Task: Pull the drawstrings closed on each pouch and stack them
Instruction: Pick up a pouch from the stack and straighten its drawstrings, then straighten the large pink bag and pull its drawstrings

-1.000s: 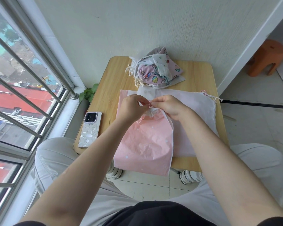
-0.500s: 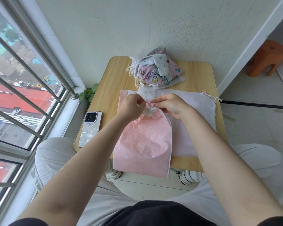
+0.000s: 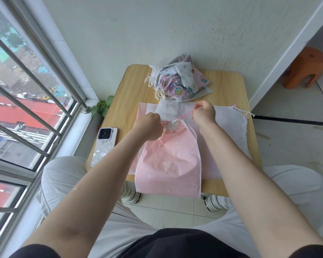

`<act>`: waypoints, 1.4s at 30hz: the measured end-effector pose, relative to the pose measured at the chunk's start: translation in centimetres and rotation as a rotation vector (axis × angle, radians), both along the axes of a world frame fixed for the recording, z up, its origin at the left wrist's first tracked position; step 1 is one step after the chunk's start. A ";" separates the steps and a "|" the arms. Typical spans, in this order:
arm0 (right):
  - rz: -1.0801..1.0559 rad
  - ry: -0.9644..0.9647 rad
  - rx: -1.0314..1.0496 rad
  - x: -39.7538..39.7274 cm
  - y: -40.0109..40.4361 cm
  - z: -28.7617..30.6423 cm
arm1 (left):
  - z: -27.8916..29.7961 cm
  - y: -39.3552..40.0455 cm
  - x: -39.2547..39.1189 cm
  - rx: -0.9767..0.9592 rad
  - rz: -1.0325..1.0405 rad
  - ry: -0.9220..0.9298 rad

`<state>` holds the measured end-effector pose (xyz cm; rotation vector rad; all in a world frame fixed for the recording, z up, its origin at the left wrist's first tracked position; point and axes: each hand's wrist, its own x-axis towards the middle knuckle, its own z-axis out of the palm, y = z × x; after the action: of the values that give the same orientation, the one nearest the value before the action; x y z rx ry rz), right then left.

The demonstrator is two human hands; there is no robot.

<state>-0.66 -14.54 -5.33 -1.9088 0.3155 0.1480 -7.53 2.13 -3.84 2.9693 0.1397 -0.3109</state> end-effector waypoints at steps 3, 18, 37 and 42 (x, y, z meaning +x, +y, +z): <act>-0.001 -0.033 -0.060 0.1 0.1 0.0 | 0.6 -0.6 -0.1 0.126 -0.100 0.076; 0.286 -0.168 -0.074 4.4 2.3 5.3 | 3.2 -0.5 4.8 -0.301 -0.177 0.231; 0.239 -0.650 -0.606 15.2 3.1 6.2 | 2.0 1.0 19.1 -1.475 0.839 -0.232; 0.435 -0.128 -0.910 18.2 3.4 2.9 | -0.3 2.8 21.5 -1.437 1.014 -0.238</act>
<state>17.57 -11.10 -2.41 -2.8595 -0.1710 0.1863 14.00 4.94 -4.13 1.2543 0.8731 0.0930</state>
